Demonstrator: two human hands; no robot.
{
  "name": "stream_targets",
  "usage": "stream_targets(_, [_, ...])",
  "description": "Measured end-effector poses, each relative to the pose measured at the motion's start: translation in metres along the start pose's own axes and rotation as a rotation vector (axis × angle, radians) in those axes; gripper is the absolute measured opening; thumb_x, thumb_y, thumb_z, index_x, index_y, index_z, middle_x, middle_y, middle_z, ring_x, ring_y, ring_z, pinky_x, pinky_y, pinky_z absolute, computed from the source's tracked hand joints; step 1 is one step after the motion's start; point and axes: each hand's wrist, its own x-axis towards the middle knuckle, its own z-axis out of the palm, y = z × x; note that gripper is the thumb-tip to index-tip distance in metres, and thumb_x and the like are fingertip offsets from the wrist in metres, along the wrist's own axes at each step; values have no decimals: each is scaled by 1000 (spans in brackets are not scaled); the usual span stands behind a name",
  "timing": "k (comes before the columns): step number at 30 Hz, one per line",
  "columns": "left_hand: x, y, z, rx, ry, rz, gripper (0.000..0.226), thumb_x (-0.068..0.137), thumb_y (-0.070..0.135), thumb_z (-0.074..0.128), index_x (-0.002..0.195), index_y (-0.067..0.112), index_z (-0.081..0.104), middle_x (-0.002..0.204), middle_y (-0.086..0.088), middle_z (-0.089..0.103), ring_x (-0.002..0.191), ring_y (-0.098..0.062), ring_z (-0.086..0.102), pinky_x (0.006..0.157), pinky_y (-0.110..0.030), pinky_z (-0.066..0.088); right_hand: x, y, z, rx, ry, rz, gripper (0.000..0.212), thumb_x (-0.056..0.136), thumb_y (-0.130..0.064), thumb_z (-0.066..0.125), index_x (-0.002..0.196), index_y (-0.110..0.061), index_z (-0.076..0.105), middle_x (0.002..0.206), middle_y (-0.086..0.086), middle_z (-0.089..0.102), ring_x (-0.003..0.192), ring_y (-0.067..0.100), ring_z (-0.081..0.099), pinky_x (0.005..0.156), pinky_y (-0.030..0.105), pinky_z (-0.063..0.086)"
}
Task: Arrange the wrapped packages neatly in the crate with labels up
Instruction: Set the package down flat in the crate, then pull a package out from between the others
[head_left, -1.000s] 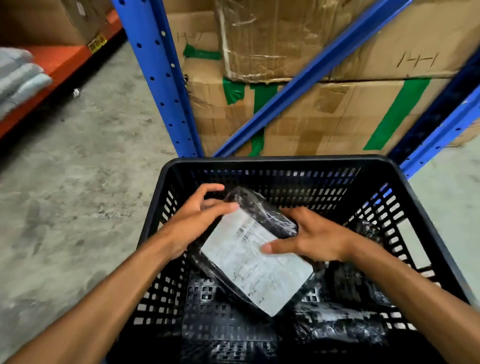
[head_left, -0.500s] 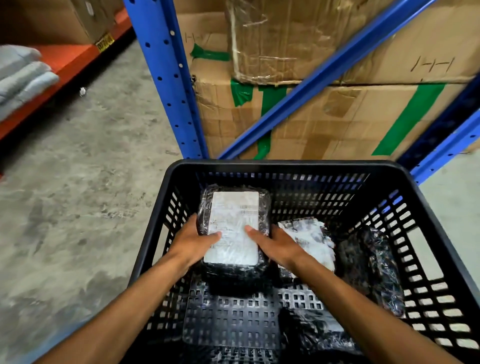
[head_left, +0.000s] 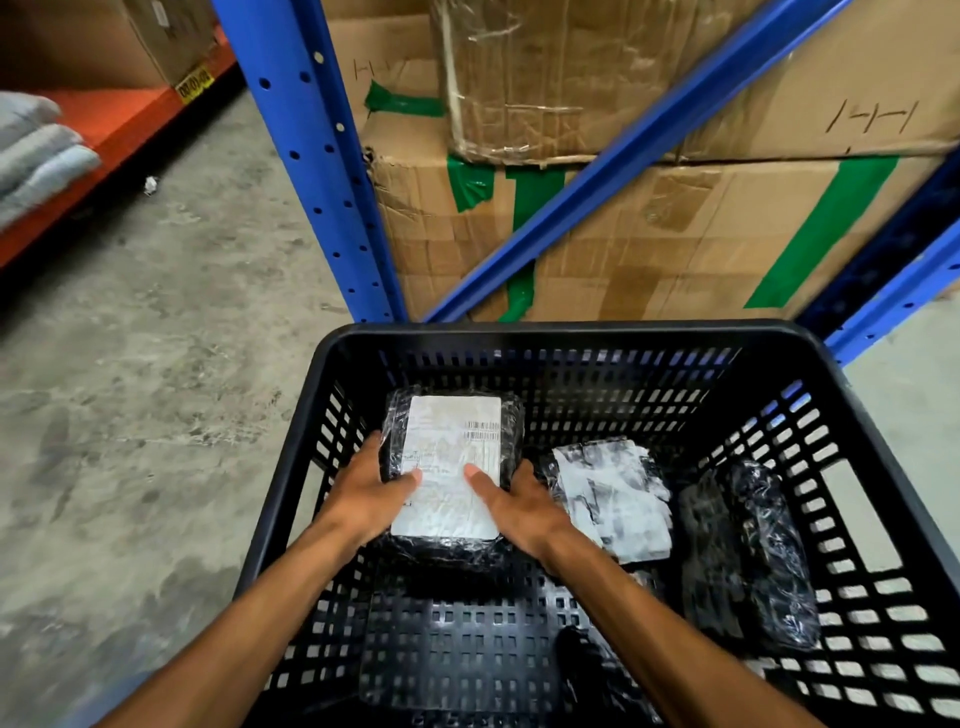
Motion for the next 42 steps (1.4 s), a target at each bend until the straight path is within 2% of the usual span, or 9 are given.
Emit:
stream_targets(6, [-20, 20, 10, 360, 194, 202, 66, 91, 20, 58, 149, 20, 27, 144, -7, 47, 132, -25, 44, 105, -36, 38, -2, -4, -16, -26, -60, 32, 86, 88, -73, 24, 155, -20, 12, 161, 5, 20, 147, 28, 22, 119, 41, 20])
stream_targets(10, [-37, 54, 52, 198, 141, 540, 41, 92, 7, 53, 132, 14, 53, 130, -7, 56, 117, -20, 53, 98, -26, 42, 6, 13, -77, -155, 355, -6, 58, 102, -47, 29, 117, -2, 61, 128, 25, 60, 121, 38, 55, 87, 32, 41])
stream_targets(16, [-29, 80, 135, 39, -346, 310, 32, 98, 16, 43, 129, 15, 52, 106, -4, 59, 75, -11, 53, 58, -14, 43, 21, 50, -127, -208, 317, 195, 56, 102, -31, 40, 145, 5, 35, 153, 22, 34, 140, 33, 35, 114, 34, 30])
stream_targets(20, [-20, 66, 152, 44, -470, 71, 49, 98, 41, 37, 142, 18, 39, 143, -8, 47, 122, -21, 50, 103, -32, 38, 30, 53, -120, -178, 327, 220, 70, 96, -40, 49, 146, 5, 31, 155, 19, 32, 140, 32, 37, 114, 34, 32])
stream_targets(25, [-31, 67, 145, -24, -595, 24, 61, 95, 59, 15, 150, 34, 19, 159, -5, 24, 146, -27, 21, 116, -51, 13, 23, 56, -110, -88, 197, 306, 17, 97, -25, 50, 85, -17, 58, 88, 2, 58, 64, 9, 50, 71, 25, 42])
stream_targets(29, [-34, 75, 143, -103, -593, 8, 62, 93, 63, 9, 150, 40, 4, 162, -7, 7, 147, -30, 13, 115, -60, 9, 9, 55, -116, 97, 241, 327, 68, 85, -22, 71, 142, -3, 41, 144, 17, 48, 130, 32, 47, 99, 39, 41])
stream_targets(32, [-33, 85, 140, -181, -545, 58, 68, 86, 72, 12, 149, 44, 10, 162, -6, 5, 147, -32, 13, 112, -60, 21, 0, 33, -120, 58, 253, 240, 84, 76, -27, 80, 143, -4, 35, 141, 15, 51, 126, 32, 50, 95, 38, 46])
stream_targets(36, [-19, 87, 139, -389, -500, -47, 95, 58, 93, 33, 140, 45, 38, 144, -7, 49, 128, -29, 48, 101, -52, 42, -4, 9, -123, 22, 219, 77, 41, 80, -34, 74, 110, -11, 60, 95, 5, 63, 84, 20, 60, 63, 31, 53])
stream_targets(42, [-24, 63, 163, -504, -357, -142, 66, 71, 50, 74, 128, 27, 50, 122, -4, 65, 110, -25, 61, 87, -42, 53, -25, 18, -140, 114, -5, 69, 33, 101, -14, 37, 103, -3, 67, 100, 12, 68, 90, 22, 64, 90, 38, 53])
